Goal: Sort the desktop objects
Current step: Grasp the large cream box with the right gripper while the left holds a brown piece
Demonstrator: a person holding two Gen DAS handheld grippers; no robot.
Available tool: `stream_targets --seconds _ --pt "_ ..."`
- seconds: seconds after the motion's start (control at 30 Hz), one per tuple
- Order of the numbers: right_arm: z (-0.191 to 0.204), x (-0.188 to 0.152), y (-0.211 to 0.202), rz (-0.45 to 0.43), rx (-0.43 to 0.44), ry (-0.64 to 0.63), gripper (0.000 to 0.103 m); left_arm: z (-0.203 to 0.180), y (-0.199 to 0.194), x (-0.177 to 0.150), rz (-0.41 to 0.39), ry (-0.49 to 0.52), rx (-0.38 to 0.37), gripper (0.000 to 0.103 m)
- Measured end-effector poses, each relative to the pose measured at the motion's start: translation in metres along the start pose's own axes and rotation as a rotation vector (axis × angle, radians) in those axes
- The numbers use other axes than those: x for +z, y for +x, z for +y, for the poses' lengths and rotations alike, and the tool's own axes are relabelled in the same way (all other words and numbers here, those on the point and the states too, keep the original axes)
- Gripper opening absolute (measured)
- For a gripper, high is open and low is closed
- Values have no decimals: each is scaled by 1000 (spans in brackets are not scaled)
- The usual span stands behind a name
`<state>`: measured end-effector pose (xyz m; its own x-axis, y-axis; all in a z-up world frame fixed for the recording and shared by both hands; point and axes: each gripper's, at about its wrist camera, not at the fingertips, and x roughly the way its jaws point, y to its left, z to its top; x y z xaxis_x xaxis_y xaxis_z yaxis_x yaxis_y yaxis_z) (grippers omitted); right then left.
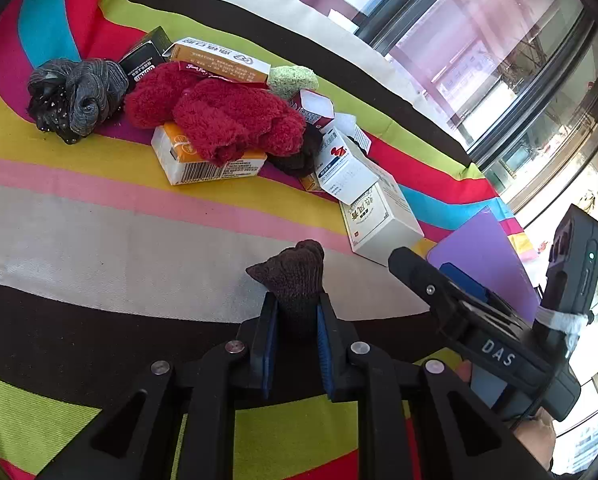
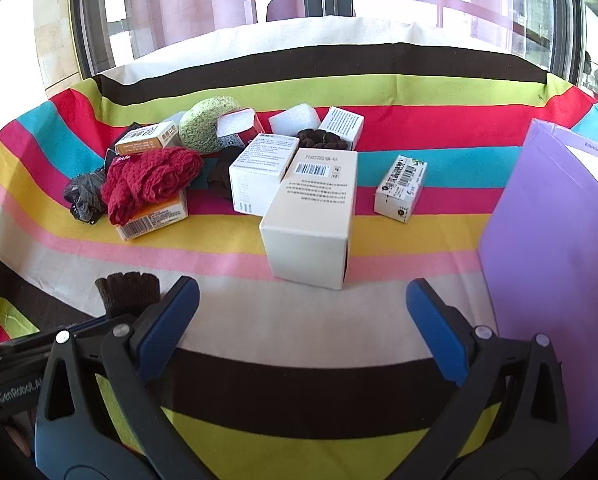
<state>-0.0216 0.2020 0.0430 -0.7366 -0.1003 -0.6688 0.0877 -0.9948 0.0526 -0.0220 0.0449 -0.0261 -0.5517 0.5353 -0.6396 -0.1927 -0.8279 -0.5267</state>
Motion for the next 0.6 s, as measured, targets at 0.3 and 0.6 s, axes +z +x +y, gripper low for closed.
stream_targets --seconds 0.3,0.6 --pt "-6 15 30 37 -35 85 86 -3 -2 0 -20 18 12 17" --pt "-18 20 38 51 3 161 57 -2 -2 -1 -22 14 19 17"
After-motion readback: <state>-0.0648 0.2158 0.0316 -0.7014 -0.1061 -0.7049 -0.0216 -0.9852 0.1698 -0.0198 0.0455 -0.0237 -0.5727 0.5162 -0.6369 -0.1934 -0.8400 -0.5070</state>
